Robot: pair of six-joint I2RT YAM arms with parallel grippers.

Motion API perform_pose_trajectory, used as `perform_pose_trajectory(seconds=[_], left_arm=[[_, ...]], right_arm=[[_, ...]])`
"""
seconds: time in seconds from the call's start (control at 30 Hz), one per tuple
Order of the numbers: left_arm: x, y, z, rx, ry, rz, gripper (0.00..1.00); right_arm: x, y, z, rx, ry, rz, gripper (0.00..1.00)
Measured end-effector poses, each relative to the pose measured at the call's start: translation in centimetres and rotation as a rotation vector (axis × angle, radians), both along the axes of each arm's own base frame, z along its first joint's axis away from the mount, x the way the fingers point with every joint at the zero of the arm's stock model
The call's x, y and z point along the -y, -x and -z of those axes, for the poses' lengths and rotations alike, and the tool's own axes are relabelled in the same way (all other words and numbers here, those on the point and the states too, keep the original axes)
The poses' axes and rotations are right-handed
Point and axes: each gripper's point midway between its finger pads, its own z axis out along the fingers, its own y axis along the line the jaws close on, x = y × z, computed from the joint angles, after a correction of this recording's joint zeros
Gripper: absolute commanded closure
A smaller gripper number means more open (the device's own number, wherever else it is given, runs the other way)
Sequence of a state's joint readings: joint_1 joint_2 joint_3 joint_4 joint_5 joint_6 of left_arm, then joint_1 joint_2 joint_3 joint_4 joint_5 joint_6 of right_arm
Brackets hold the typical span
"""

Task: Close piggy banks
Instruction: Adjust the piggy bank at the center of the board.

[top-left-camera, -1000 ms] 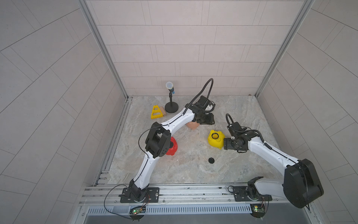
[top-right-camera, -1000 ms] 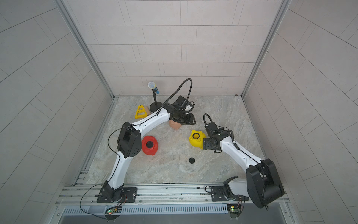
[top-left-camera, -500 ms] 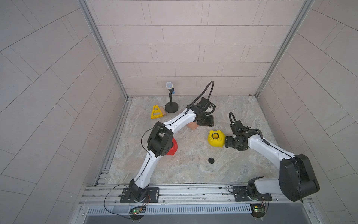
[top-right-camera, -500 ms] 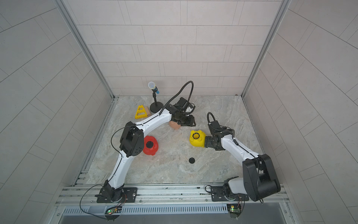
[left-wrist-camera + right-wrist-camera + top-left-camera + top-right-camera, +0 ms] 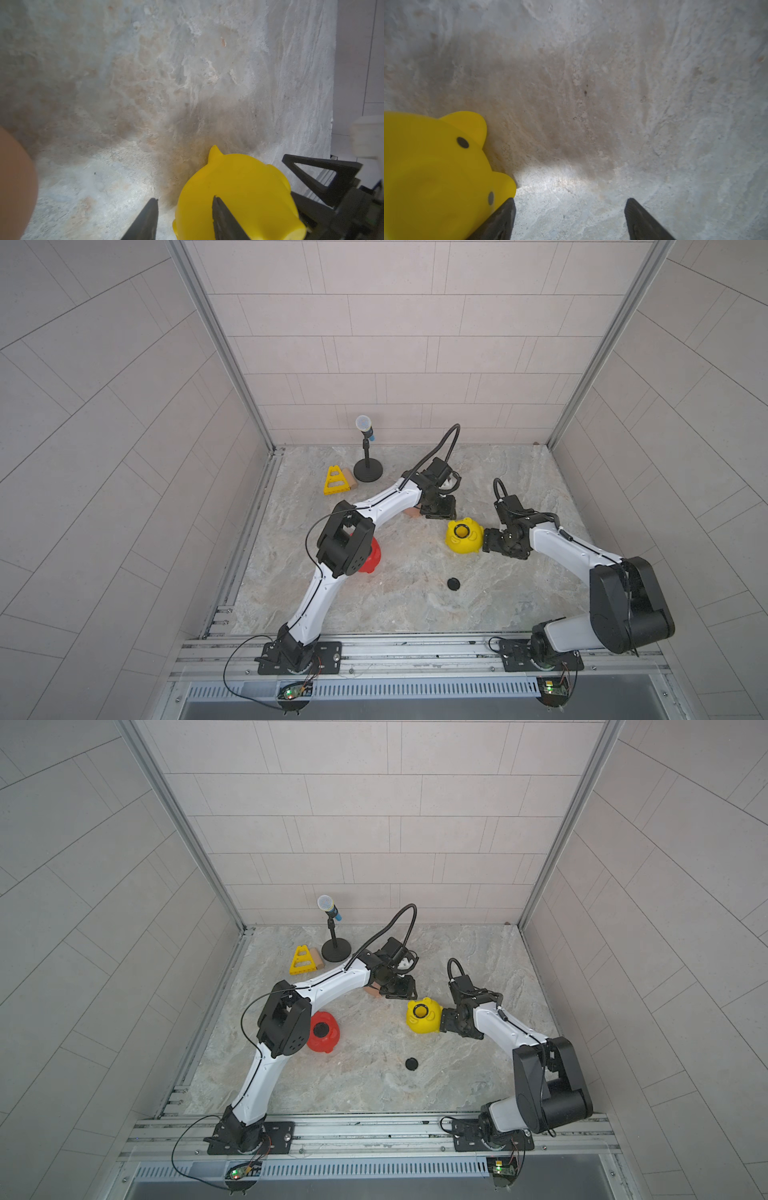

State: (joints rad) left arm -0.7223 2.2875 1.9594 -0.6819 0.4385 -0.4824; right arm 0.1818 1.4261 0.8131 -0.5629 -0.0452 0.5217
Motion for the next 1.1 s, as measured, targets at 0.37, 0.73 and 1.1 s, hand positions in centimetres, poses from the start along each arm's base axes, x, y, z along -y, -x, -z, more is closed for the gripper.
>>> perform_pose_trajectory(seconds=[0.37,0.73,1.1], left_arm=[[-0.9,0.4,0.5,0.006,-0.024,-0.011,0.52],[-1.9,0.2,0.6,0.03,-0.051,-0.032,0.52],[-3.8,0.0,0.6,0.04,-0.093,-0.066,0.51]], right_arm=[[-0.4,-2.3,0.0,0.006,-0.011,0.007,0.16],[-1.1,-4.1,0.4,-0.012,-0.029,0.004,0.16],[-2.1,-6.4,0.5,-0.014,-0.062,-0.007,0.15]])
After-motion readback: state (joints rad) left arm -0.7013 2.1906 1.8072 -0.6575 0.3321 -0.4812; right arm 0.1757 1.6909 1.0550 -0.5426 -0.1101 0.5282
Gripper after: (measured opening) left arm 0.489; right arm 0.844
